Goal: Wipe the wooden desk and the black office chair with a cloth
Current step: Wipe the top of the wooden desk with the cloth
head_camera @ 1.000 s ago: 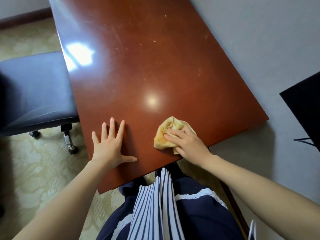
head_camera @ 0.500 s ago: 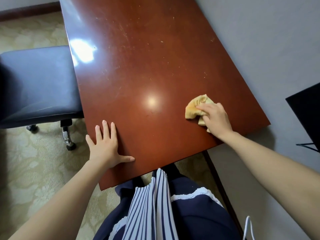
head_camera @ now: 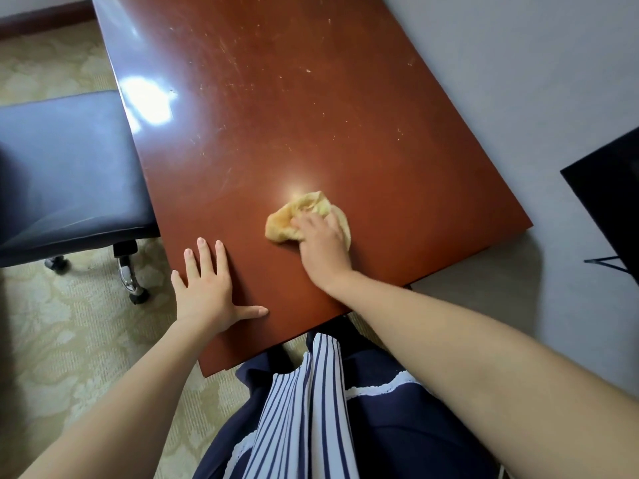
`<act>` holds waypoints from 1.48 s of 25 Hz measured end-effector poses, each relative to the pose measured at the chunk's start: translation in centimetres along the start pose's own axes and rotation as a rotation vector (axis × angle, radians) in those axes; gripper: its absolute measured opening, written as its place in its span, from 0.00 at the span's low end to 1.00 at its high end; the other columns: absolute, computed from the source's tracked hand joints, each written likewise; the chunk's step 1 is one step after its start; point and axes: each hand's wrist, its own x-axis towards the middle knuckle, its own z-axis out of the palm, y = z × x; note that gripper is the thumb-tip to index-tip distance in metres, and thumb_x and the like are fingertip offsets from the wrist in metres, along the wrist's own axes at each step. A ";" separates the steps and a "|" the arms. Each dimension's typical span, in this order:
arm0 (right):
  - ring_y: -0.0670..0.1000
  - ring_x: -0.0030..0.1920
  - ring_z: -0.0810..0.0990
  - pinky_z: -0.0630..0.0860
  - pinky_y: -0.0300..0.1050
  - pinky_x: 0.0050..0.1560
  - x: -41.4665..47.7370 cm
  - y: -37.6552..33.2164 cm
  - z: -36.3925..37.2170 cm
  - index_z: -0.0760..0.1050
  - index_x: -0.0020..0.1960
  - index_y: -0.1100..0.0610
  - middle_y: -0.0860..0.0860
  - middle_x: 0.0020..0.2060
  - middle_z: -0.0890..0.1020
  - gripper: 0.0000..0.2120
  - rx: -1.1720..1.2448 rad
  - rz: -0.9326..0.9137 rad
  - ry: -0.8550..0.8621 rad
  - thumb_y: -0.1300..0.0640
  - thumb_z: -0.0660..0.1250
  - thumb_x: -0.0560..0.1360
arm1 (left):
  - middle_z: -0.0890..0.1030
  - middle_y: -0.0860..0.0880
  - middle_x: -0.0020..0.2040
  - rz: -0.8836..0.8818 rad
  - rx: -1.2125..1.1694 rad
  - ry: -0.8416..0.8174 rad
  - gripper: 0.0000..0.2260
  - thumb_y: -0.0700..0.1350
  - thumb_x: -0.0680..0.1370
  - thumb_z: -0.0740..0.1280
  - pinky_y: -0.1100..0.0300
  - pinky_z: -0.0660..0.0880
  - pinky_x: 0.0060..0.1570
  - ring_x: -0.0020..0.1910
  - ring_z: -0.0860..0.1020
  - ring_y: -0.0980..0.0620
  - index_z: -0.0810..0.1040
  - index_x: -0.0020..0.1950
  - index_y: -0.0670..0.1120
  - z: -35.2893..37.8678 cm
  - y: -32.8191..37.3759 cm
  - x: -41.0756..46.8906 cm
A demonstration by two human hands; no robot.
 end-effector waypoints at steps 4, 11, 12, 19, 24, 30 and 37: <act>0.57 0.55 0.69 0.66 0.49 0.62 -4.1 1.0 -0.5 0.75 0.64 0.58 0.53 0.63 0.76 0.20 0.073 -0.292 -0.192 0.70 0.61 0.74 | 0.37 0.39 0.77 0.002 0.044 -0.006 0.65 0.78 0.58 0.64 0.40 0.50 0.72 0.76 0.42 0.37 0.33 0.76 0.43 -0.1 0.0 0.0; 0.61 0.47 0.79 0.73 0.60 0.59 -7.3 11.2 -7.1 0.81 0.56 0.59 0.52 0.55 0.82 0.24 -0.105 -0.480 -0.146 0.76 0.70 0.63 | 0.36 0.41 0.77 -0.014 0.023 -0.026 0.65 0.78 0.57 0.64 0.38 0.49 0.72 0.77 0.41 0.39 0.32 0.76 0.44 -0.1 0.0 0.1; 0.62 0.49 0.78 0.73 0.61 0.59 -7.0 13.0 -8.2 0.81 0.56 0.59 0.53 0.55 0.82 0.25 -0.131 -0.399 -0.087 0.77 0.70 0.62 | 0.36 0.41 0.77 -0.012 0.019 -0.021 0.65 0.78 0.57 0.64 0.38 0.48 0.72 0.76 0.41 0.39 0.32 0.76 0.44 0.0 0.0 0.2; 0.58 0.59 0.70 0.67 0.48 0.61 -0.3 15.2 -9.3 0.78 0.61 0.56 0.53 0.60 0.79 0.16 -0.016 0.512 0.408 0.66 0.59 0.77 | 0.36 0.40 0.77 -0.016 0.034 -0.006 0.65 0.78 0.57 0.64 0.38 0.47 0.72 0.77 0.41 0.38 0.33 0.76 0.44 0.0 0.1 0.2; 0.51 0.68 0.64 0.54 0.37 0.64 3.9 9.9 -6.5 0.76 0.64 0.52 0.48 0.65 0.73 0.15 0.035 0.636 0.322 0.57 0.56 0.81 | 0.35 0.41 0.77 -0.023 0.022 -0.008 0.65 0.78 0.58 0.64 0.37 0.47 0.71 0.76 0.41 0.39 0.32 0.76 0.44 -0.2 0.2 0.1; 0.55 0.64 0.67 0.56 0.38 0.64 0.7 2.4 -2.2 0.77 0.63 0.55 0.51 0.64 0.76 0.18 0.042 0.053 0.022 0.65 0.58 0.77 | 0.37 0.41 0.78 -0.022 0.033 0.008 0.65 0.79 0.56 0.64 0.32 0.44 0.69 0.77 0.42 0.39 0.34 0.77 0.45 -0.4 0.4 0.0; 0.59 0.54 0.74 0.69 0.52 0.62 -5.9 0.0 -0.5 0.81 0.57 0.59 0.53 0.55 0.81 0.17 0.115 -0.533 -0.351 0.70 0.66 0.70 | 0.34 0.47 0.77 0.099 -0.494 0.117 0.57 0.65 0.61 0.76 0.35 0.42 0.70 0.77 0.39 0.47 0.42 0.78 0.56 0.0 -1.9 -1.2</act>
